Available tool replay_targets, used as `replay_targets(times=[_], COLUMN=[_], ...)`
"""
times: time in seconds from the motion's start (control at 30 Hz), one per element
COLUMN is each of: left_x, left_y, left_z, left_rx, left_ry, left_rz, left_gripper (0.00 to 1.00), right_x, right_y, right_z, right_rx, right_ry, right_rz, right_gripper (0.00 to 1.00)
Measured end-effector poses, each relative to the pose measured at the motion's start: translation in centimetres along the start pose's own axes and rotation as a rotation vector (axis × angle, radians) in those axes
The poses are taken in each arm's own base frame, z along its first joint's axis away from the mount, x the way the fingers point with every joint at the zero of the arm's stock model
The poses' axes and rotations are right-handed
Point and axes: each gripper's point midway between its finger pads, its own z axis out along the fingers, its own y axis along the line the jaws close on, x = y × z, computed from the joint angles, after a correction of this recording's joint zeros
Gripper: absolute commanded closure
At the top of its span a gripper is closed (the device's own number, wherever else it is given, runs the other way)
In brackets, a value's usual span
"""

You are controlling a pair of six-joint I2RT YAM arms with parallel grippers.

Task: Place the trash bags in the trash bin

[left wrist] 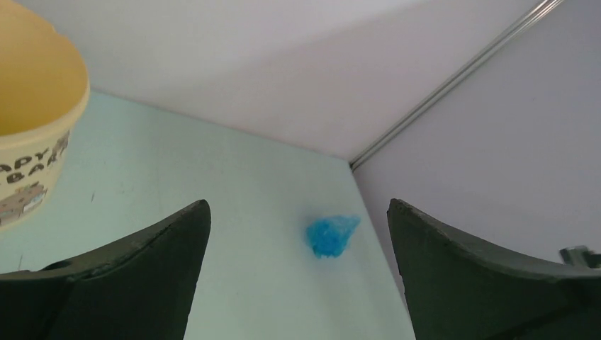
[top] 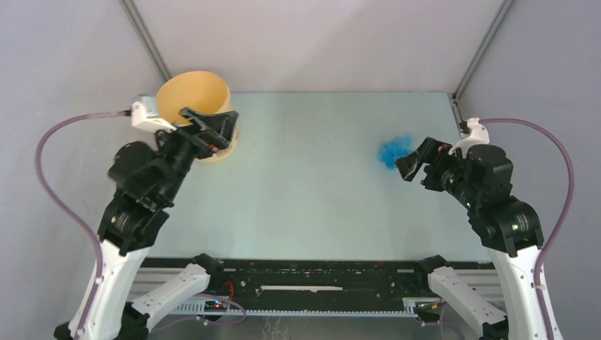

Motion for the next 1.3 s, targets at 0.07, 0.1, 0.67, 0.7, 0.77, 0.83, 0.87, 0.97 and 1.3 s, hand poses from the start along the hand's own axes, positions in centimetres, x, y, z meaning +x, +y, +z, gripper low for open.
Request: replay_targets(times=[0.07, 0.1, 0.67, 0.7, 0.77, 0.83, 0.87, 0.97, 1.3], left_x=[1.9, 2.6, 13.4, 13.9, 15.0, 15.9, 16.1, 15.7, 13.4], left_y=[0.1, 0.2, 1.2, 1.3, 1.8, 2.2, 2.3, 1.8, 2.0], left_z=[1.2, 1.6, 6.0, 6.3, 6.7, 7.3, 7.6, 9.2, 10.4], left_rx=[-0.019, -0.027, -0.104, -0.106, -0.117, -0.13, -0.136, -0.127, -0.123], left_ry=[0.058, 0.079, 0.381, 0.398, 0.433, 0.469, 0.486, 0.493, 0.439], left_rz=[0.02, 0.03, 0.13, 0.139, 0.176, 0.224, 0.255, 0.342, 0.521], left_gripper=[0.0, 0.0, 0.0, 0.0, 0.0, 0.0, 0.0, 0.0, 0.0], right_x=[0.3, 0.5, 1.3, 1.4, 1.6, 1.9, 2.1, 2.4, 2.9], right_y=[-0.8, -1.1, -7.8, -9.0, -11.1, -13.5, -14.5, -17.6, -19.5], right_z=[0.7, 1.0, 13.2, 14.2, 15.7, 17.1, 17.9, 20.8, 27.4], right_rx=[0.047, 0.064, 0.305, 0.323, 0.357, 0.393, 0.408, 0.451, 0.403], right_ry=[0.015, 0.021, 0.205, 0.223, 0.25, 0.284, 0.305, 0.37, 0.514], right_rz=[-0.004, -0.006, 0.052, 0.083, 0.139, 0.193, 0.216, 0.273, 0.285], right_gripper=[0.0, 0.0, 0.09, 0.09, 0.11, 0.15, 0.16, 0.23, 0.72])
